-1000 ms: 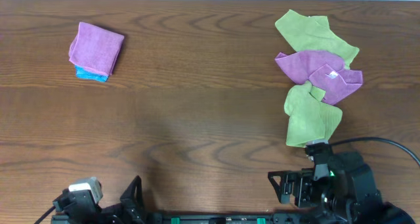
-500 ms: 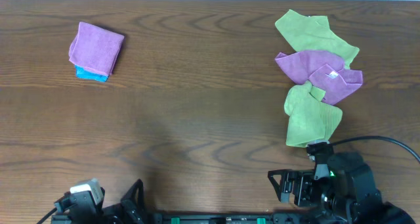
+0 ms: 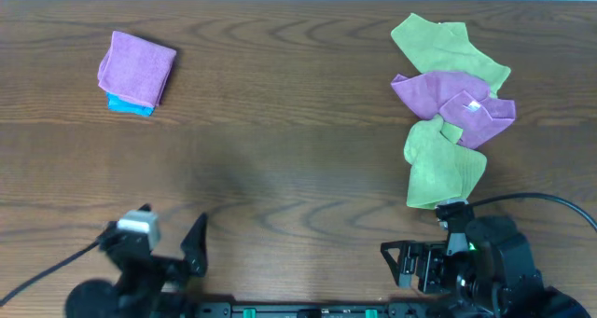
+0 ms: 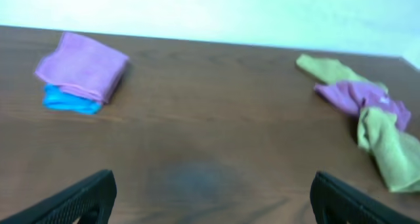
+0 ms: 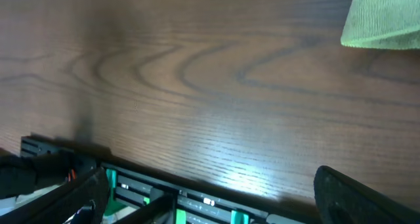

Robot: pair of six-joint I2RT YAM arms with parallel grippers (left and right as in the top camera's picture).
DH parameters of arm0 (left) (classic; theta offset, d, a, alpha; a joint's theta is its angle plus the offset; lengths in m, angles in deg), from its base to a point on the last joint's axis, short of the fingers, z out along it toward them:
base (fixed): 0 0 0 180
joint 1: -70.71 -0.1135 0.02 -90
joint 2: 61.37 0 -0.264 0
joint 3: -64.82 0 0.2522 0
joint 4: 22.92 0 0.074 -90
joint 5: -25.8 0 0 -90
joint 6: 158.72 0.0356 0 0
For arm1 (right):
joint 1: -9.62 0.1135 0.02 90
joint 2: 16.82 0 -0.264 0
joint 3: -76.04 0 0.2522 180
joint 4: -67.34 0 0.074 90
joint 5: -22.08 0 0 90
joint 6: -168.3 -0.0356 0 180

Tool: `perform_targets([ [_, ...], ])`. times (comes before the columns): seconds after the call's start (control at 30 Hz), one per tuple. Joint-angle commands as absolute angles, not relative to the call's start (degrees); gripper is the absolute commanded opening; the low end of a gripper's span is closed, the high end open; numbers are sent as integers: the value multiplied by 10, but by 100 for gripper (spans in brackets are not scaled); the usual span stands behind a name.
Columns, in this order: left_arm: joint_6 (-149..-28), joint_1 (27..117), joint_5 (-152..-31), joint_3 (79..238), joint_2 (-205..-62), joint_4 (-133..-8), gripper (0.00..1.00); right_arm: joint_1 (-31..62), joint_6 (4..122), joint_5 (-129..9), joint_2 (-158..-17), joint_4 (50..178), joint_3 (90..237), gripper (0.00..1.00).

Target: Fold the cloth

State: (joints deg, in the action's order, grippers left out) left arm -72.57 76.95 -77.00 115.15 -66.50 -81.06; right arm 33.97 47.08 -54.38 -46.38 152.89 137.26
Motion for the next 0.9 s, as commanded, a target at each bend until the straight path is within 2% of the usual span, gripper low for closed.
perform_targets([
  [0.0, -713, 788, -743, 1081, -636, -763, 96, 345, 464, -542, -460, 1529, 1373, 99],
  [0.33, -726, 790, -740, 928, -616, -637, 95, 345, 464, -542, -460, 1529, 1373, 99],
  [0.6, -740, 790, -736, 858, -616, -605, 95, 345, 464, -542, -460, 1529, 1373, 99],
  [0.87, -741, 790, -732, 855, -616, -604, 95, 345, 464, -542, -460, 1529, 1373, 99],
])
